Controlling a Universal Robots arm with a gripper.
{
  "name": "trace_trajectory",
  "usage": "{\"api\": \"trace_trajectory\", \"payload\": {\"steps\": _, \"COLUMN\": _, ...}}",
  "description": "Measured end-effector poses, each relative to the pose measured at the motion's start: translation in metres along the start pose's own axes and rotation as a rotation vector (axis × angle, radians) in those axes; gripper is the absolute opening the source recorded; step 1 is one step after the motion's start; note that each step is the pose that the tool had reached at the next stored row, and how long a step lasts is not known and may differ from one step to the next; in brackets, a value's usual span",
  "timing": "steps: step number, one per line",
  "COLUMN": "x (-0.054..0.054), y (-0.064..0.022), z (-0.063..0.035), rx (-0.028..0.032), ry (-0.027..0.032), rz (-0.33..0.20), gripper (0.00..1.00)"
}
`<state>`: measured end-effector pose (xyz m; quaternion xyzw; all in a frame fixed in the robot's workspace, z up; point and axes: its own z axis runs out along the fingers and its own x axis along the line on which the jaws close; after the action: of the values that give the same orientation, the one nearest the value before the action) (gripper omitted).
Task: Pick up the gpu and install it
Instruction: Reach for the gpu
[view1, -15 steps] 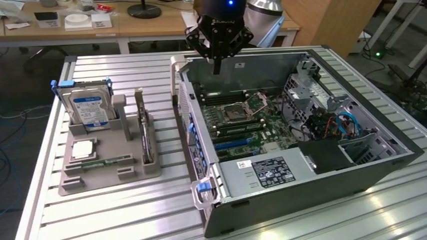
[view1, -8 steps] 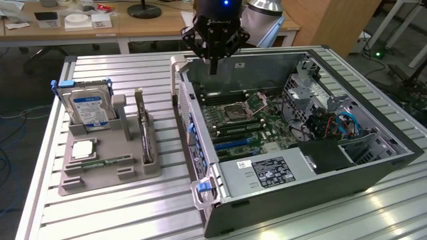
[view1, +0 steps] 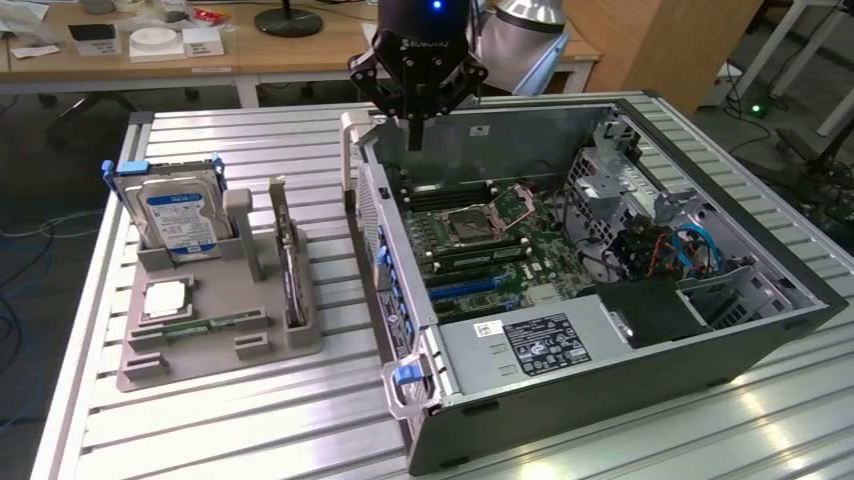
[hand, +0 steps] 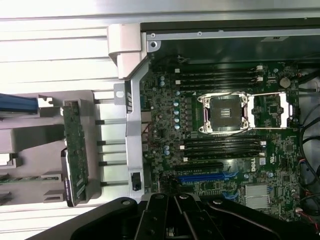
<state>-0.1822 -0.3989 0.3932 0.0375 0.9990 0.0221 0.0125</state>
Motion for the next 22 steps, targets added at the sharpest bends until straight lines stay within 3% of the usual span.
{"api": "trace_trajectory", "payload": {"steps": 22, "x": 0.021, "y": -0.0016, "z": -0.0006, "rx": 0.0000, "ry": 0.0000, "rz": 0.000, "gripper": 0.11}}
